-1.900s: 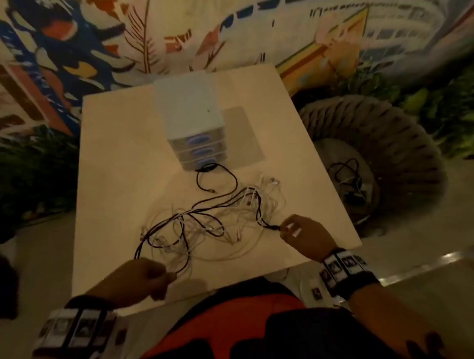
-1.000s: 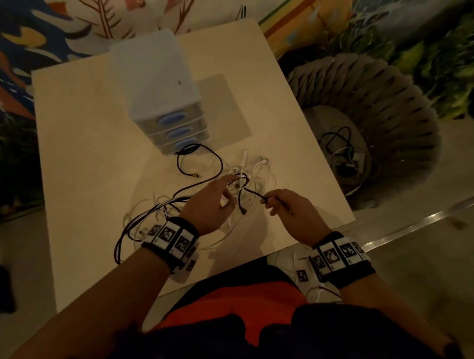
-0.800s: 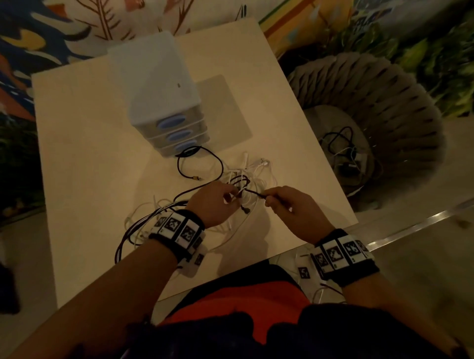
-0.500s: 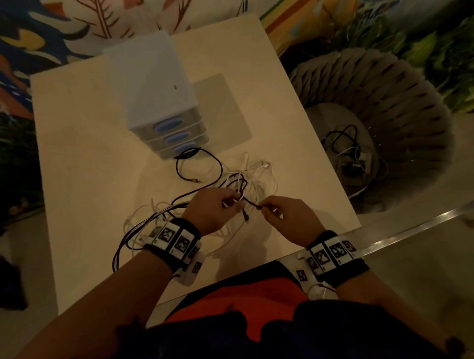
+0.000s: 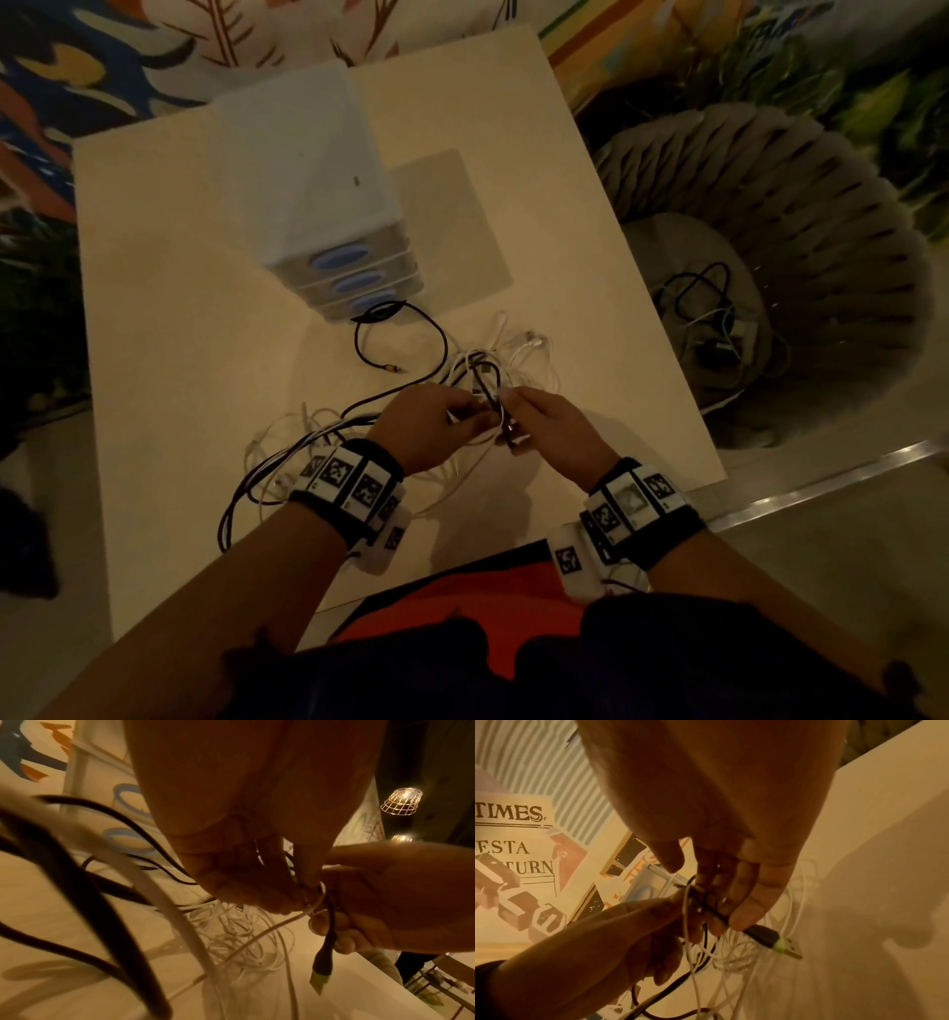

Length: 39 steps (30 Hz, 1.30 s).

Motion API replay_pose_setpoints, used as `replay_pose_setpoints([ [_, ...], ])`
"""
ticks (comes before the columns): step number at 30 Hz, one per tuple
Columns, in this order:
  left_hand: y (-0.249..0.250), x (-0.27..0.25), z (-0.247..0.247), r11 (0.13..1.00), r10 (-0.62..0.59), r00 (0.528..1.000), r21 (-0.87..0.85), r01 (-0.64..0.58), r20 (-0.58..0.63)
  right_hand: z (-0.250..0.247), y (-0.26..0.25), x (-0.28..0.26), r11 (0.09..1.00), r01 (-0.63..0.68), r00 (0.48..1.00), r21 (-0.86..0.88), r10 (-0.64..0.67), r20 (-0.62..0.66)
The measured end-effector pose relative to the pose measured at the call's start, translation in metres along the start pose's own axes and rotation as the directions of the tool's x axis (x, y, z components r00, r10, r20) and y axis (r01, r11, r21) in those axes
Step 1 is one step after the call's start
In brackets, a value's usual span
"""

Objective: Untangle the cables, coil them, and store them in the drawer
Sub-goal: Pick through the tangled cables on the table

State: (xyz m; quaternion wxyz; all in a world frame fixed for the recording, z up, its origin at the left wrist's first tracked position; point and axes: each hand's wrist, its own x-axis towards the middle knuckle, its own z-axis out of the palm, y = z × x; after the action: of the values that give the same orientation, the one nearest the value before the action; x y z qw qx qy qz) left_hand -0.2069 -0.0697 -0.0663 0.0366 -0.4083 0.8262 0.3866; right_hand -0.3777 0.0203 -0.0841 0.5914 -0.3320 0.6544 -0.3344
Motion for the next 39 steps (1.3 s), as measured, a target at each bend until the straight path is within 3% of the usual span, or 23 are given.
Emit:
replay_pose_setpoints([
  [4, 0.002, 0.004, 0.001, 0.998, -0.053, 0.996, -0.040, 0.050, -0.078, -0.001, -0.007, 0.008, 0.987, 0.075, 0.996, -0.143, -0.082, -0.041],
  [6, 0.003, 0.004, -0.001, 0.984, -0.081, 0.995, -0.166, 0.070, -0.061, -0.004, -0.008, 0.011, 0.985, 0.088, 0.996, -0.151, -0.090, -0.009],
  [8, 0.004, 0.005, -0.004, 0.968, -0.034, 0.999, -0.250, 0.030, -0.014, -0.008, -0.009, 0.014, 0.981, 0.099, 0.995, -0.168, -0.098, 0.015],
  [11, 0.006, 0.009, -0.012, 0.966, 0.056, 0.997, -0.255, -0.039, 0.060, -0.013, -0.007, 0.017, 0.999, 0.000, 0.999, -0.034, 0.002, 0.047],
  [13, 0.004, 0.012, -0.017, 0.963, 0.035, 0.999, -0.266, -0.026, 0.026, -0.017, -0.006, 0.015, 0.997, -0.063, 0.990, 0.032, 0.058, 0.128],
  [16, 0.001, 0.013, -0.018, 0.964, -0.041, 0.997, -0.264, 0.020, -0.073, -0.020, -0.002, 0.014, 0.998, -0.065, 0.978, -0.015, 0.067, 0.199],
  [20, 0.002, 0.005, -0.020, 0.949, -0.118, 0.987, -0.305, 0.081, -0.107, -0.026, 0.006, 0.014, 0.967, 0.008, 1.000, -0.254, -0.010, -0.008],
  [24, 0.003, -0.009, -0.032, 0.829, -0.250, 0.963, -0.537, 0.156, -0.105, -0.037, 0.017, 0.008, 0.896, 0.007, 0.988, -0.445, -0.074, -0.132],
  [26, 0.003, -0.015, -0.038, 0.839, -0.222, 0.970, -0.527, 0.138, -0.099, -0.036, 0.021, 0.006, 0.823, -0.016, 0.993, -0.568, -0.051, -0.102],
  [28, 0.008, -0.020, -0.043, 0.837, -0.194, 0.977, -0.535, 0.116, -0.093, -0.036, 0.022, 0.005, 0.784, -0.041, 0.985, -0.619, -0.073, -0.157],
  [30, 0.015, -0.026, -0.044, 0.833, -0.160, 0.984, -0.545, 0.090, -0.082, -0.036, 0.013, 0.003, 0.830, -0.007, 0.950, -0.558, -0.168, -0.261],
  [32, 0.021, -0.030, -0.040, 0.854, -0.103, 0.993, -0.518, 0.055, -0.063, -0.036, -0.003, 0.004, 0.937, 0.026, 0.940, -0.349, -0.142, -0.310],
  [34, 0.025, -0.034, -0.032, 0.891, -0.029, 0.999, -0.455, 0.010, -0.035, -0.034, -0.026, 0.007, 0.997, -0.062, 0.976, -0.041, 0.052, -0.212],
  [35, 0.027, -0.034, -0.028, 0.921, 0.019, 1.000, -0.389, -0.023, -0.014, -0.032, -0.037, 0.009, 0.993, -0.118, 0.983, 0.024, 0.121, -0.141],
  [37, 0.030, -0.033, -0.018, 0.969, 0.107, 0.994, -0.228, -0.096, 0.038, -0.030, -0.050, 0.015, 0.989, -0.133, 0.990, -0.069, 0.130, -0.048],
  [39, 0.031, -0.032, -0.009, 0.986, 0.152, 0.986, -0.080, -0.146, 0.067, -0.029, -0.053, 0.023, 0.973, -0.078, 0.997, -0.217, 0.072, -0.035],
])
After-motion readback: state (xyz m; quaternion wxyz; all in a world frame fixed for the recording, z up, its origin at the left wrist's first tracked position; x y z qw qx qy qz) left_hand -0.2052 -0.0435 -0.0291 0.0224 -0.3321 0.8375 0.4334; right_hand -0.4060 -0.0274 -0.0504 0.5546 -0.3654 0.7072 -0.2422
